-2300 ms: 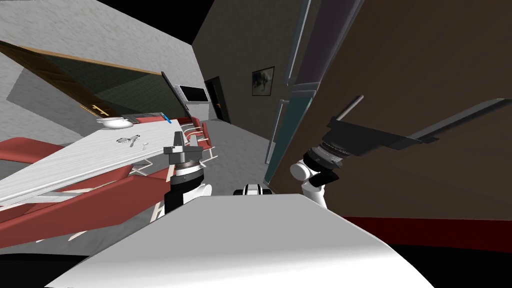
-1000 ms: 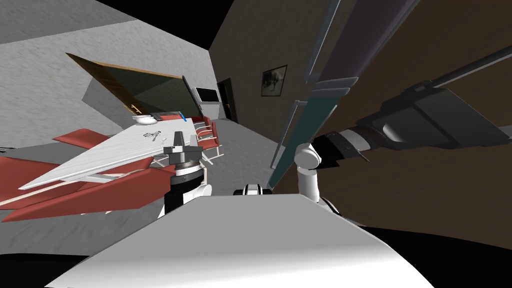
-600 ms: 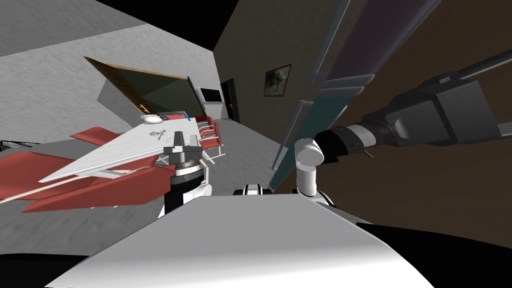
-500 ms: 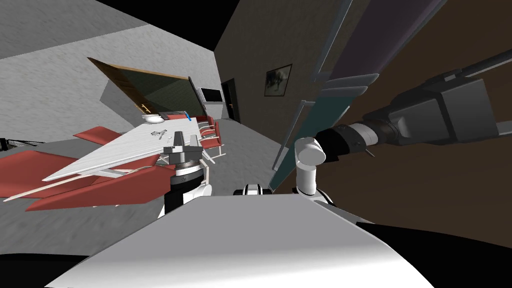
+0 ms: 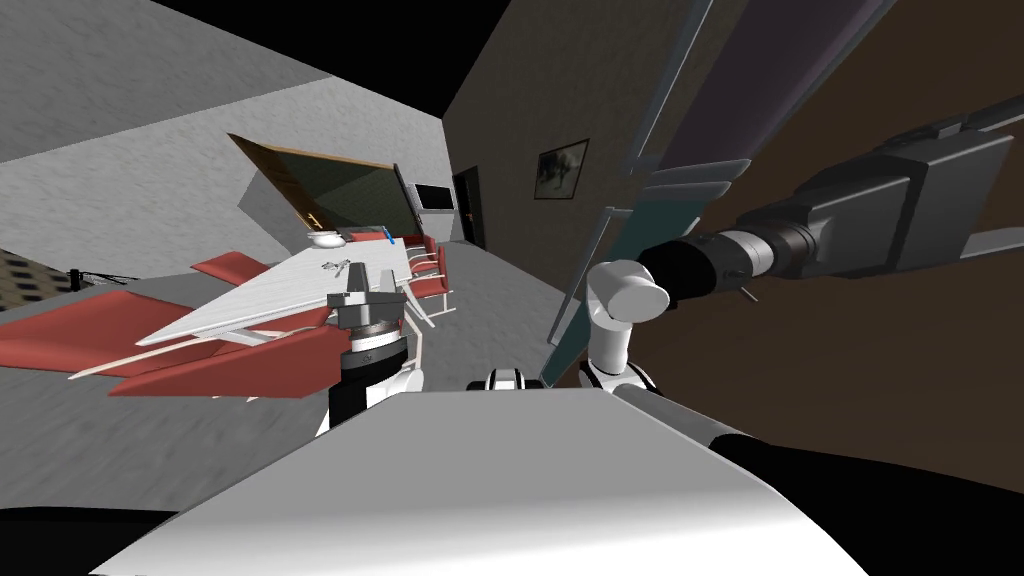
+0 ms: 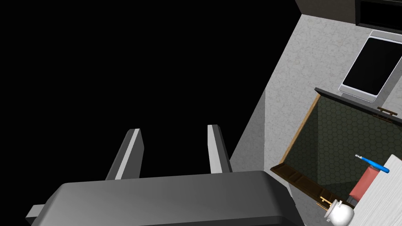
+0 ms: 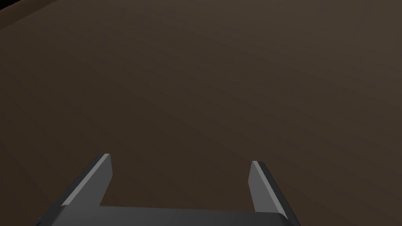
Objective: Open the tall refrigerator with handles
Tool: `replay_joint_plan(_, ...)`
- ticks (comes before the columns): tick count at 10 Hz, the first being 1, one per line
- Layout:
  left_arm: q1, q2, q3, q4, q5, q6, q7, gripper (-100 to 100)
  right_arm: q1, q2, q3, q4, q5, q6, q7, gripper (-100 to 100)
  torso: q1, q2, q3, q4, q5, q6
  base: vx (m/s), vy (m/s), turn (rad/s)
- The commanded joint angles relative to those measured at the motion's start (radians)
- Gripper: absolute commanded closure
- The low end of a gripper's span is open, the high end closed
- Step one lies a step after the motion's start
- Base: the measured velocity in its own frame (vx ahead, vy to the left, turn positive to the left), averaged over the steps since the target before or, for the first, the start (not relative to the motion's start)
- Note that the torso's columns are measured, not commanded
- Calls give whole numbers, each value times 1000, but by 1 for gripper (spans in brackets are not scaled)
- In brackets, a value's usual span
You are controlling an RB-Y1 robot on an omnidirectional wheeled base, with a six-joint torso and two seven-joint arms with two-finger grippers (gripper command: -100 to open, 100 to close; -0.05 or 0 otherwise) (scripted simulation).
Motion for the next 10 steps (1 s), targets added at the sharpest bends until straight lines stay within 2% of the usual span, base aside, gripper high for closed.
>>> replay_joint_plan(1, 0, 0, 0, 0, 0, 0, 0, 0, -60, 1, 6, 0, -75, -29, 21, -100, -1, -4, -3, -2, 0, 0, 1, 4, 106)
replay_joint_plan(2, 0, 0, 0, 0, 0, 0, 0, 0, -60, 1, 6, 0, -100, -29, 21, -100, -1, -7, -7, -3, 0, -3, 8, -2, 48)
replay_joint_plan(3, 0, 0, 0, 0, 0, 0, 0, 0, -99, 3, 7, -1, -126, -50, 36, -100, -3, -11, -10, -5, 0, -3, 11, 7, 117)
replay_joint_plan(5, 0, 0, 0, 0, 0, 0, 0, 0, -99, 3, 7, -1, -155, -50, 36, -100, -4, -19, -17, -8, 1, -8, -7, -3, 21)
replay_joint_plan(6, 0, 0, 0, 0, 0, 0, 0, 0, -136, 5, 8, -3, -185, -69, 50, -100, -4, -21, -19, -8, 2, -7, 15, 5, 57)
replay_joint_plan(8, 0, 0, 0, 0, 0, 0, 0, 0, -136, 5, 8, -3, -206, -69, 50, -100, -5, -27, -26, -11, 3, -11, 12, 2, 39)
replay_joint_plan(9, 0, 0, 0, 0, 0, 0, 0, 0, -172, 9, 8, -5, -245, -88, 64, -100, -7, -29, -28, -11, 3, -11, -1, 11, 118)
replay_joint_plan(10, 0, 0, 0, 0, 0, 0, 0, 0, -172, 9, 8, -5, -255, -88, 64, -100, -6, -32, -31, -13, 4, -15, -13, -24, 35)
